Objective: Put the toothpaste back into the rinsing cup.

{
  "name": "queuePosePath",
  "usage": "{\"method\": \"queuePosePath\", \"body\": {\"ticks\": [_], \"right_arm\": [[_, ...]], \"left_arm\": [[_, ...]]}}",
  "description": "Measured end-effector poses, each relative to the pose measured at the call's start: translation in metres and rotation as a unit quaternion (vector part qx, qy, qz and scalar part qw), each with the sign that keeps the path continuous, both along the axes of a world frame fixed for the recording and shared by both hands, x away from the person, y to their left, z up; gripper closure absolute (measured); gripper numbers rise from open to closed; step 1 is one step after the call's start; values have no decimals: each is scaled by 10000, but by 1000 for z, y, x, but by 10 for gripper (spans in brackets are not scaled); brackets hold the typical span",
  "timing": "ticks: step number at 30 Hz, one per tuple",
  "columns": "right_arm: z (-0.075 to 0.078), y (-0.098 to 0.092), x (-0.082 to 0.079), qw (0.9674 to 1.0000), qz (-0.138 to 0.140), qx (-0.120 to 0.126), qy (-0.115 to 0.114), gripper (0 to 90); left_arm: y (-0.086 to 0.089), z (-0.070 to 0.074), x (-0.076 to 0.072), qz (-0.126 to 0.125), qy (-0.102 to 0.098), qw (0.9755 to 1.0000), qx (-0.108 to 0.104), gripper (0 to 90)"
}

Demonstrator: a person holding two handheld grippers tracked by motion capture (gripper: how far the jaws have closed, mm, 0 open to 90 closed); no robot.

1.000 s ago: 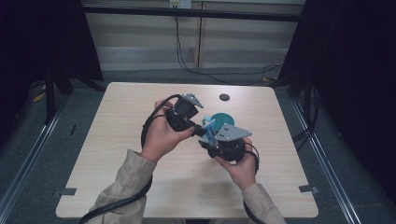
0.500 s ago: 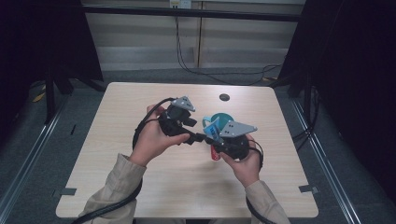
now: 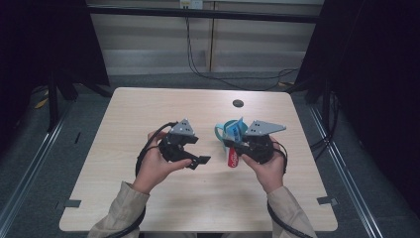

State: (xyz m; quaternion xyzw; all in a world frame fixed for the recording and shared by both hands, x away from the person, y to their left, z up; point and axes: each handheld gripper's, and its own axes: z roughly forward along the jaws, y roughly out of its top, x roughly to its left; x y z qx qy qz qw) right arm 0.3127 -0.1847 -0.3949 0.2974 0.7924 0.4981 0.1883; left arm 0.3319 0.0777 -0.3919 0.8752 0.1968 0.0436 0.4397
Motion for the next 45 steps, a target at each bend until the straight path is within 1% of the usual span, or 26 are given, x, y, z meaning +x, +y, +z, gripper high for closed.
{"method": "queuePosePath", "body": {"ticks": [1,2,3,4,5,6,7,8,9,13,16,18,19,20,22,23,25,27,29,31,36,38,39,40,41,45], "right_arm": [[2,-1,1,10000,-2,41,-6,733],[2,-1,1,10000,-2,41,-6,733],[4,-3,2,9999,-5,133,15,733],[4,-3,2,9999,-5,133,15,733],[6,-4,3,9999,-8,172,-1,733],[6,-4,3,9999,-8,172,-1,733],[8,-5,4,9999,-26,140,-15,732],[8,-5,4,9999,-26,140,-15,732],[9,-6,5,9999,-17,168,-18,732],[11,-7,8,9996,-25,271,-5,731],[12,-7,9,9997,-33,234,-14,730],[13,-8,10,9997,-37,227,-10,730],[13,-8,11,9996,-26,270,-11,730],[14,-9,12,9996,-30,278,-3,730],[14,-10,13,9995,-35,300,-2,730],[15,-10,13,9994,-42,335,11,730],[16,-11,15,9994,-37,356,-1,731],[19,-10,16,9994,-41,344,-17,730],[20,-10,17,9993,-12,376,-23,730],[22,-9,19,9990,-3,438,-40,730],[22,-9,21,9989,-27,457,-72,729],[22,-10,23,9986,-22,530,-60,728],[22,-11,24,9983,-23,584,-79,727],[22,-11,24,9983,-23,584,-79,727],[23,-12,25,9979,-19,648,-75,727],[25,-13,28,9974,-19,723,-47,727]], "left_arm": [[1,-10,-1,-16,50,10000,-76,204],[1,-10,-1,-16,50,10000,-76,204],[2,-19,-2,-6,38,10000,-42,202],[2,-19,-2,-6,38,10000,-42,195],[2,-28,-3,20,84,10000,31,190],[2,-28,-3,20,84,10000,31,188],[3,-36,-4,38,119,9999,94,188],[3,-36,-4,38,119,9999,94,187],[4,-41,-4,39,138,9999,93,186],[6,-57,-5,67,160,9996,221,186],[8,-69,-5,56,259,9993,248,179],[10,-75,-5,92,283,9992,256,177],[12,-81,-5,127,279,9993,233,176],[12,-81,-5,127,279,9993,233,177],[14,-85,-6,131,272,9990,315,176],[14,-87,-7,135,261,9991,309,176],[15,-90,-8,126,167,9991,357,176],[15,-91,-8,144,120,9991,390,176],[15,-92,-9,134,57,9992,375,176],[16,-92,-10,133,-73,9989,443,174],[17,-95,-10,135,-106,9987,485,173],[16,-98,-10,171,-109,9987,472,173],[16,-99,-10,137,-157,9984,518,173],[16,-99,-10,137,-157,9984,518,173],[16,-101,-10,99,-182,9981,573,173],[16,-104,-10,83,-193,9981,584,173]]}}
